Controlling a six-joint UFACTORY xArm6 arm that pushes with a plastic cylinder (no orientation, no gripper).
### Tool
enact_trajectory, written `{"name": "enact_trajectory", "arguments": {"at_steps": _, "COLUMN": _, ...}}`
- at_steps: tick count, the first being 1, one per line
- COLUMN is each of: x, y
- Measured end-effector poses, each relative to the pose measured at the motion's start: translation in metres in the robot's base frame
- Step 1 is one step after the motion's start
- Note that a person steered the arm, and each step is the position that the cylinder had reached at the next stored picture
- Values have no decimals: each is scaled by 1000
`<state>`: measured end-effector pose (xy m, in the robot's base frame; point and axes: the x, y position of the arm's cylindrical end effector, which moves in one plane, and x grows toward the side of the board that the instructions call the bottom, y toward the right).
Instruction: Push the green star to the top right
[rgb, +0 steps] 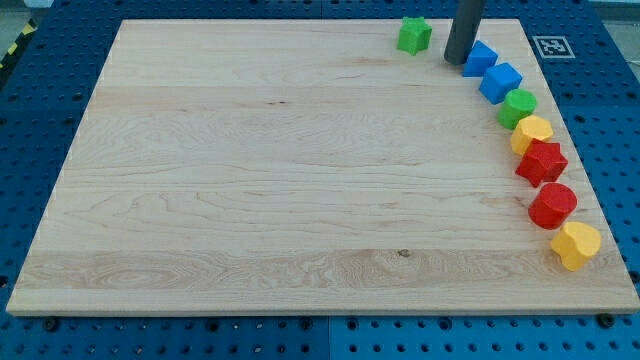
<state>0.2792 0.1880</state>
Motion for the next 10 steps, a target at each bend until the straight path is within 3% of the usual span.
{"name": "enact_trajectory", "arguments": {"at_steps": 2, "x": 0, "y": 10}}
{"name": "enact_trajectory", "arguments": {"at_steps": 5, "x": -6, "y": -116}}
{"name": "enact_trajectory", "arguments": {"at_steps": 6, "x": -33, "y": -137}}
{"name": "enact_trajectory", "arguments": {"at_steps": 7, "x": -52, "y": -135}}
{"name": "enact_trajectory", "arguments": {"at_steps": 10, "x": -52, "y": -89}}
